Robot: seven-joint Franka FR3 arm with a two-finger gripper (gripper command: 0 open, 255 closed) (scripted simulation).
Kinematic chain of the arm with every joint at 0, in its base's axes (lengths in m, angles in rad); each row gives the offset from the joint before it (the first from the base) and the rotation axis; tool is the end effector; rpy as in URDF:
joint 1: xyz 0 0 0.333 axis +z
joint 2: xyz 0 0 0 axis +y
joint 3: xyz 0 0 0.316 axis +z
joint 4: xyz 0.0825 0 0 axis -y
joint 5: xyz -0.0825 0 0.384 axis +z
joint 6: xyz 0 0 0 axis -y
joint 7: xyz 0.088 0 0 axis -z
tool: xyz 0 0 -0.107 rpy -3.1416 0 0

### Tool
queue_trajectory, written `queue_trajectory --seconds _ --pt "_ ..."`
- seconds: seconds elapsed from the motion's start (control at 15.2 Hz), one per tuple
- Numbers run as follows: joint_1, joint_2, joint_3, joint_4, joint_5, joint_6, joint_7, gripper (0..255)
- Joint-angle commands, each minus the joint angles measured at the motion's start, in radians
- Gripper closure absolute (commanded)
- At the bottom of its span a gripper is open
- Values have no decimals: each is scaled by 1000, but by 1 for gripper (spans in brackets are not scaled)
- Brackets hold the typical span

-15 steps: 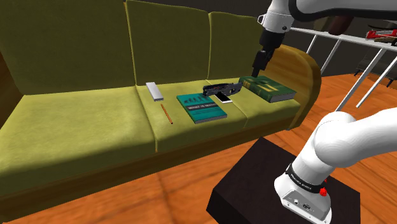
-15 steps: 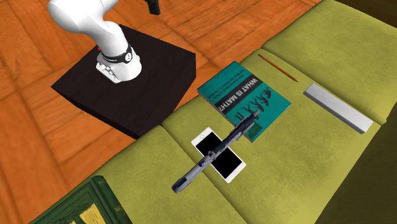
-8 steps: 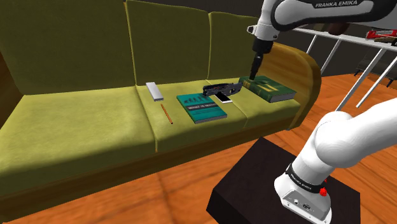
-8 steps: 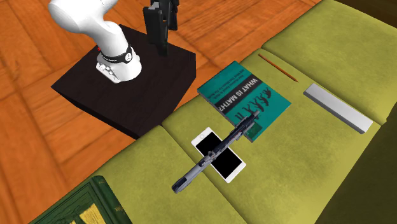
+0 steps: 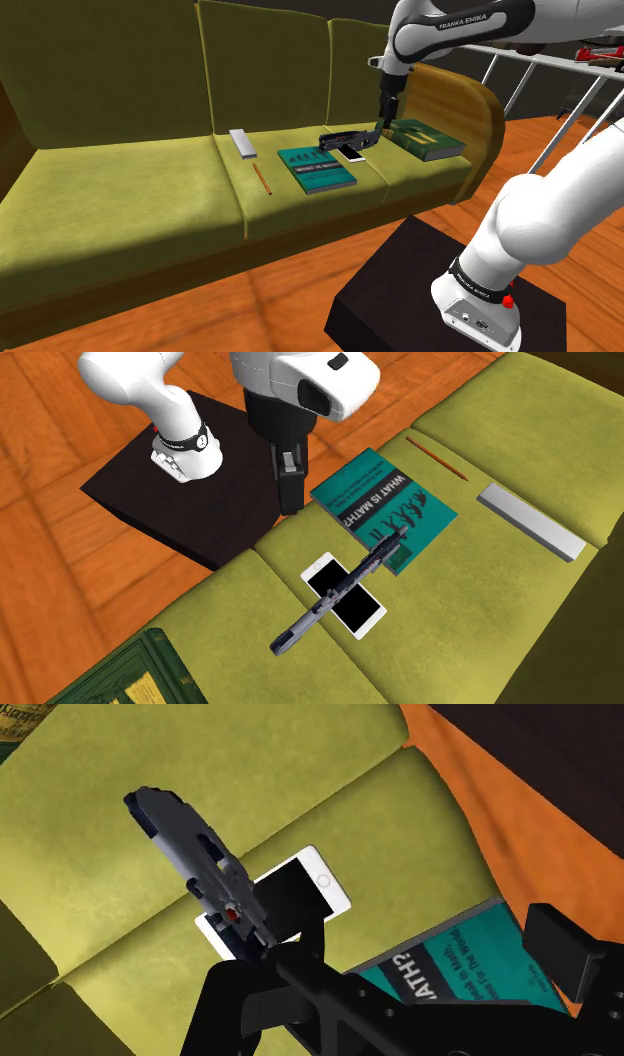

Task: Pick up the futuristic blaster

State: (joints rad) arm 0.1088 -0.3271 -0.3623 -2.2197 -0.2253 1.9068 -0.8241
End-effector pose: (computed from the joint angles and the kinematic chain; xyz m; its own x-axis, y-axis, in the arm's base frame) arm 0.4395 -0.1419 0.4995 0.7872 0.6121 -0.0754 0.6164 -0.7849 0.0629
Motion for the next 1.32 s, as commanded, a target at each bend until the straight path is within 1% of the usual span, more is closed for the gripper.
queue_trajectory --seconds 0.0,0.2,0.4,0.73,0.79,1.25 --pt "15 92 -36 54 16 30 -111 0" --pt "25 224 -72 134 53 64 -268 0" --pt "24 361 -90 225 102 89 -421 0" --pt "-9 585 -75 398 179 104 -653 0" --pt "-12 590 -72 404 180 104 -658 0" --pt "-19 632 -65 353 195 194 -659 0"
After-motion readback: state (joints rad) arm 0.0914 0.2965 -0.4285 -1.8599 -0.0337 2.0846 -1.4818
